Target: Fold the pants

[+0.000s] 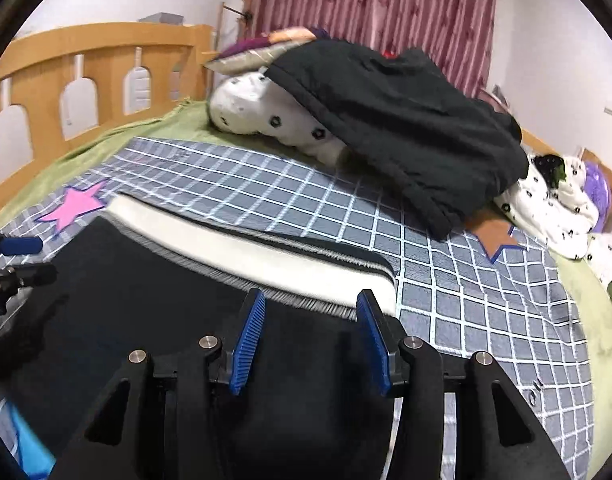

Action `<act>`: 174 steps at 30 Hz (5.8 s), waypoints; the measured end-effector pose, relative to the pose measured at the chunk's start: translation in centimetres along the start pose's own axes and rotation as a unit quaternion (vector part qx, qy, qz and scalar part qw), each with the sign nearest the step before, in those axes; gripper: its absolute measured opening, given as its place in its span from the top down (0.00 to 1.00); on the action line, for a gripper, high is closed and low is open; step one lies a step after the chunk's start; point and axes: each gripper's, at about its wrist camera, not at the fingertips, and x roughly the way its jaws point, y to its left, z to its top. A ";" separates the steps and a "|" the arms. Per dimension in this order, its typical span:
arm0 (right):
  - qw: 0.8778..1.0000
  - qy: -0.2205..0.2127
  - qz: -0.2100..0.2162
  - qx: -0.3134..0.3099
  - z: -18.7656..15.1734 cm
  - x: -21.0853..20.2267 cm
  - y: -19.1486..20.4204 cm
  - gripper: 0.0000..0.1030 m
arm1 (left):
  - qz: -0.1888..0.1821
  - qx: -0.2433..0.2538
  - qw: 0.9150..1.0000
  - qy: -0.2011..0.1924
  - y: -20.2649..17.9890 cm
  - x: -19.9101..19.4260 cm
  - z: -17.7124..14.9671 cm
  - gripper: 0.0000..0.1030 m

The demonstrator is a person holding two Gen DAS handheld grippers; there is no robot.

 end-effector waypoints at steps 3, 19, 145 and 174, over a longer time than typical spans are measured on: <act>0.999 0.038 0.013 0.031 -0.8 3.6 -1.4 0.53 | -0.015 -0.016 0.999 0.040 0.2 3.6 1.0 0.40; 0.999 -0.002 0.035 0.005 0.4 3.6 -1.4 0.52 | -0.015 0.008 1.000 0.002 -0.4 5.0 2.4 0.34; 0.992 0.041 -0.035 0.113 -7.6 -22.3 2.6 0.12 | 0.024 -0.022 0.999 -0.027 -4.5 -21.2 -8.9 0.09; 0.991 0.040 -0.037 0.119 -7.5 -22.1 2.8 0.12 | 0.023 -0.025 0.999 -0.018 -4.2 -21.0 -9.1 0.09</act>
